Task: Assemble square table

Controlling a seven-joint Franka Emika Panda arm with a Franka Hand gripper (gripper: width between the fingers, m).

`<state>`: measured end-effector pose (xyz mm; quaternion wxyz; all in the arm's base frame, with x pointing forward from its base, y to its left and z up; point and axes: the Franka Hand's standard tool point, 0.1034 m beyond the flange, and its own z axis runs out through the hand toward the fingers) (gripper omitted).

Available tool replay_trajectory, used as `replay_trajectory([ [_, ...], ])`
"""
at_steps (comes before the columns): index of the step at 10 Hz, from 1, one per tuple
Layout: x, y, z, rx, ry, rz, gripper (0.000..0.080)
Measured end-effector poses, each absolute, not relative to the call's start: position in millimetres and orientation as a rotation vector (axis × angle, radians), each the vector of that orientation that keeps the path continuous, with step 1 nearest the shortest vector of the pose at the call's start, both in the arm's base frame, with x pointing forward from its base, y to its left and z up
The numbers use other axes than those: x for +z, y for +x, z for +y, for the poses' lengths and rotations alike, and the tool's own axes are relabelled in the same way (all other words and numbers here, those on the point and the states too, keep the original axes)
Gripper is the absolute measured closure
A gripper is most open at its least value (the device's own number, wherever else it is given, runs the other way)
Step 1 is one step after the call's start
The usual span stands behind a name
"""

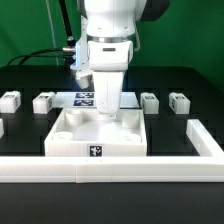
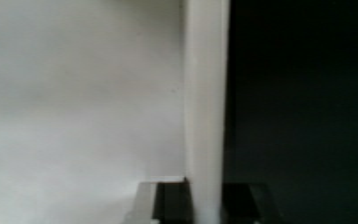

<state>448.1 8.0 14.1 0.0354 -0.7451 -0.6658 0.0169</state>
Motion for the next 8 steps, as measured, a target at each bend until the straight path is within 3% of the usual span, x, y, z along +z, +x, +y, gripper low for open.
replay_trajectory([
  [4,14.1,448,8,0.052,-2.289,-2.047,0.0739],
  [8,13.5,455,44,0.030,-2.245,-2.092,0.0739],
])
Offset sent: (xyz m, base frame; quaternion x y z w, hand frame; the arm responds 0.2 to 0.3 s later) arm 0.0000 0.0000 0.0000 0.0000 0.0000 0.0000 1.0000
